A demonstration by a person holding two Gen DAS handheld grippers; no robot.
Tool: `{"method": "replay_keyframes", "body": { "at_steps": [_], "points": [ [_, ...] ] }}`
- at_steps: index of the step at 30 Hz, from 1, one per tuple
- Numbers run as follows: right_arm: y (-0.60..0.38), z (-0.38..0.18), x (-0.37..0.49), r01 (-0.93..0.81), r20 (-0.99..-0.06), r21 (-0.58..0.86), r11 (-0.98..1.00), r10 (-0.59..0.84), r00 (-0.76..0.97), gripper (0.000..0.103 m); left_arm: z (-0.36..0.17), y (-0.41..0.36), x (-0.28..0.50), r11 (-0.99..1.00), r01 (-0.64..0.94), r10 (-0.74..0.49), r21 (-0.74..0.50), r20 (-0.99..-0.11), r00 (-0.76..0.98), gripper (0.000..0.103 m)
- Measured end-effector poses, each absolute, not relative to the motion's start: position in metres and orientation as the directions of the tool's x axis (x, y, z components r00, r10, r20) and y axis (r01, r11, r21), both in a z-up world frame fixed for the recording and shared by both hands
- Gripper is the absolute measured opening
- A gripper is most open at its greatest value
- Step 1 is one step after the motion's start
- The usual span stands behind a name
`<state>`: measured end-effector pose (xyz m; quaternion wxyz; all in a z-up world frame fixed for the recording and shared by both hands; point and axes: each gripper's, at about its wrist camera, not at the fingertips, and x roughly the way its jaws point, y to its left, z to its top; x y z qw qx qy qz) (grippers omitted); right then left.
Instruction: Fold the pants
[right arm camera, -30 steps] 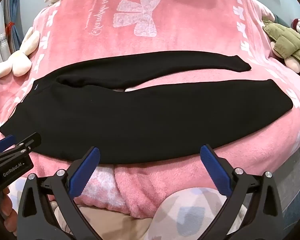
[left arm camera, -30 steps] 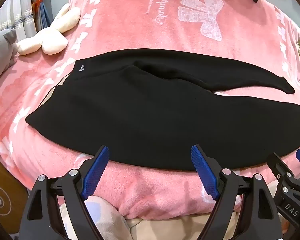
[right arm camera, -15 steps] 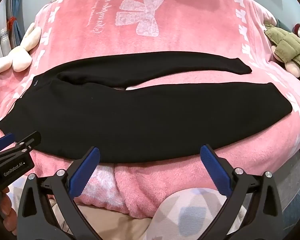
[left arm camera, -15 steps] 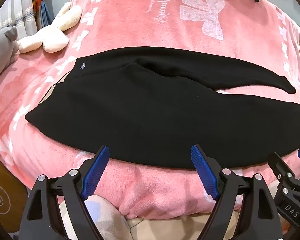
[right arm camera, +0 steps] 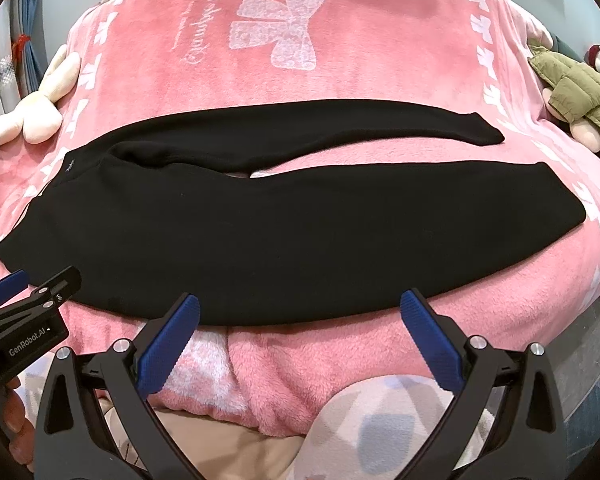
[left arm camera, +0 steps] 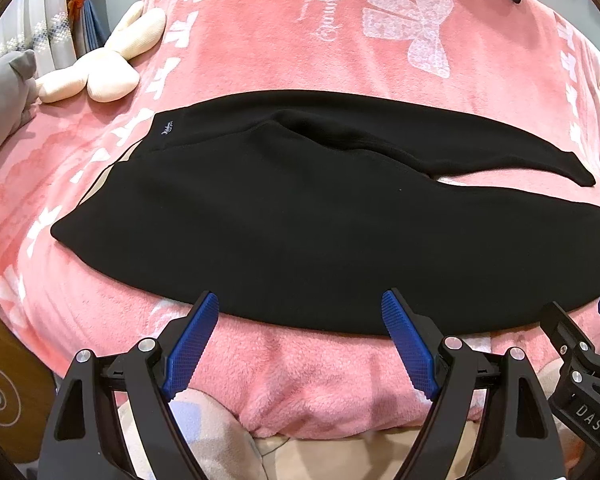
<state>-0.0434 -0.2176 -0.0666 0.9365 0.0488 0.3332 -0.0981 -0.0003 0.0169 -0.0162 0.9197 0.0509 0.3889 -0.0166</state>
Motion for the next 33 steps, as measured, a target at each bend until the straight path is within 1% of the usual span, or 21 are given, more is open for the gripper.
{"method": "replay_keyframes", "body": {
  "at_steps": [33],
  "points": [
    [-0.2155, -0.0696, -0.0413, 0.208, -0.632, 0.034, 0.978, -0.140, 0.762, 0.098, -0.0202, 0.0178, 0.0014, 0.993, 0.074, 0.012, 0.089, -0.718, 0.695, 0.081]
  ]
}}
